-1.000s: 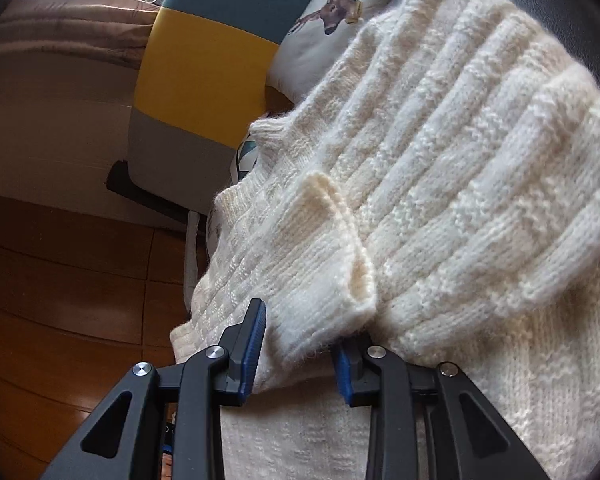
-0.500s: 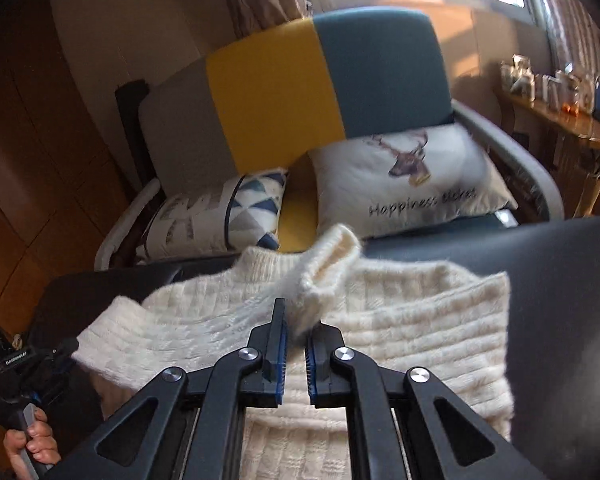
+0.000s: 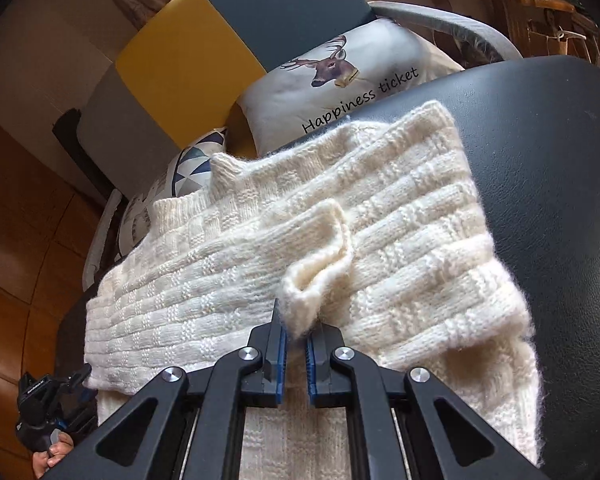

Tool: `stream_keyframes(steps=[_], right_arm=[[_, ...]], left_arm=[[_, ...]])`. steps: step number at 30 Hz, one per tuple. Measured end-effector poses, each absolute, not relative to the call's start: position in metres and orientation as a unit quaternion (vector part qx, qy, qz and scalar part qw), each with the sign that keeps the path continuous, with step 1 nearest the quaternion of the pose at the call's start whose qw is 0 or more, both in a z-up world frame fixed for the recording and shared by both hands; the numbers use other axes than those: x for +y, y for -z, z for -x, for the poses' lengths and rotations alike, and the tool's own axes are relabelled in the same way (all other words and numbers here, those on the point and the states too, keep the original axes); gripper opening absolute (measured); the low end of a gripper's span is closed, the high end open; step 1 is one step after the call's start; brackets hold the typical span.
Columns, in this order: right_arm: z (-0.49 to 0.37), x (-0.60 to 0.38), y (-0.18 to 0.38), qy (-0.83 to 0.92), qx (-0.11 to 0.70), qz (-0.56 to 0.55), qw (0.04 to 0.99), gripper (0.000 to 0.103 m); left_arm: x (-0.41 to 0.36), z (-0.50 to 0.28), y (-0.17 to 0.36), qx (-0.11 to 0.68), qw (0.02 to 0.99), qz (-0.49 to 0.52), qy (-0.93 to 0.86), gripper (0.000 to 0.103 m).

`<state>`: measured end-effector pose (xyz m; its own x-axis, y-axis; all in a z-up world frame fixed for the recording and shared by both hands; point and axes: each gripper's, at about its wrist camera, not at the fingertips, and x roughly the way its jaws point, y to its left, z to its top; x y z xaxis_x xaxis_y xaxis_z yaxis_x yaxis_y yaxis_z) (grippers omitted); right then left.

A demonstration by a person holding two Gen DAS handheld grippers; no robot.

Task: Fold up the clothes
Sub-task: 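Lower the sleeve onto the body and open the left gripper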

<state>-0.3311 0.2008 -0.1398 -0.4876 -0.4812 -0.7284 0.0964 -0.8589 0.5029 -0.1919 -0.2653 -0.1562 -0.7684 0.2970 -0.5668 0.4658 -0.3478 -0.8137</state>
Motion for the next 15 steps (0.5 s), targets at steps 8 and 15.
stream_keyframes(steps=[8, 15], right_arm=[[0.337, 0.199, 0.148, 0.852, -0.161, -0.471, 0.166, 0.006], [0.337, 0.206, 0.153, 0.842, -0.191, -0.472, 0.178, 0.008]], left_arm=[[-0.256, 0.190, 0.152, 0.493, 0.068, -0.365, 0.787, 0.009], [-0.254, 0.185, 0.157, 0.481, 0.072, -0.381, 0.786, 0.010]])
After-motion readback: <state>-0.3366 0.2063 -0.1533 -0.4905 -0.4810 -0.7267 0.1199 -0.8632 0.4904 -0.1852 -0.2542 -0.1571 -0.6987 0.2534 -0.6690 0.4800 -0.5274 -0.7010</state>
